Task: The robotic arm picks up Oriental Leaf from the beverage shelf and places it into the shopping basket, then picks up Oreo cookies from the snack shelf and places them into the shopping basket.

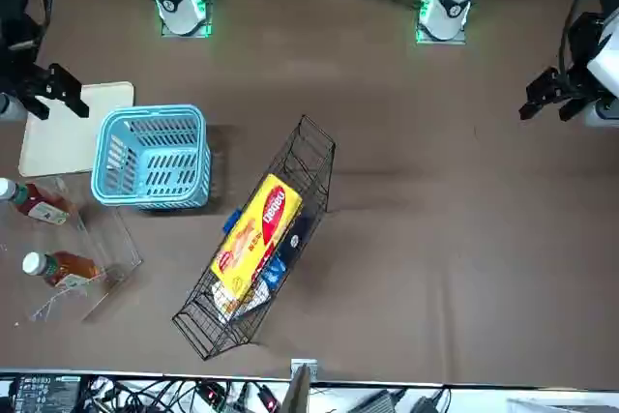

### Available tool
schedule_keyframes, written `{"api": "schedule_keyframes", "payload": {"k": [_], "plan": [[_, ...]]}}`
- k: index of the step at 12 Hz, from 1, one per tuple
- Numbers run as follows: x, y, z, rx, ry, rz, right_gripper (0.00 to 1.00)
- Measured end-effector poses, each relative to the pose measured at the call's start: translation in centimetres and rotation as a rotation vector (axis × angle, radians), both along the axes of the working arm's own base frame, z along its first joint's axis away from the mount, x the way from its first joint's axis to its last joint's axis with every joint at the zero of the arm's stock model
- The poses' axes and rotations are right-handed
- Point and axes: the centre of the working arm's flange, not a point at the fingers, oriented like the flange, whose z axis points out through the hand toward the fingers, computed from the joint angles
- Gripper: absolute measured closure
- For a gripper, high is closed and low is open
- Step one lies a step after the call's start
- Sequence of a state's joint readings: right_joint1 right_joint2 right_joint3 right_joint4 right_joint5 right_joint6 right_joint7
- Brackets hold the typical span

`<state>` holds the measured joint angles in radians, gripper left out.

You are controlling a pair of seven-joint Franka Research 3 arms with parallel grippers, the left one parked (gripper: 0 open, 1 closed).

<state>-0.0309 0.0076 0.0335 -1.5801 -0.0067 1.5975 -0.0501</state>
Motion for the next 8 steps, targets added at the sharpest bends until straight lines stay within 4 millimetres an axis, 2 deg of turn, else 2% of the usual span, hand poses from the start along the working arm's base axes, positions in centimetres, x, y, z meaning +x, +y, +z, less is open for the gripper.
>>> {"api": "schedule_keyframes", "payload": {"k": [8], "plan": [[0.0, -0.03, 0.0, 0.0, 0.0, -0.001, 0.0]]}}
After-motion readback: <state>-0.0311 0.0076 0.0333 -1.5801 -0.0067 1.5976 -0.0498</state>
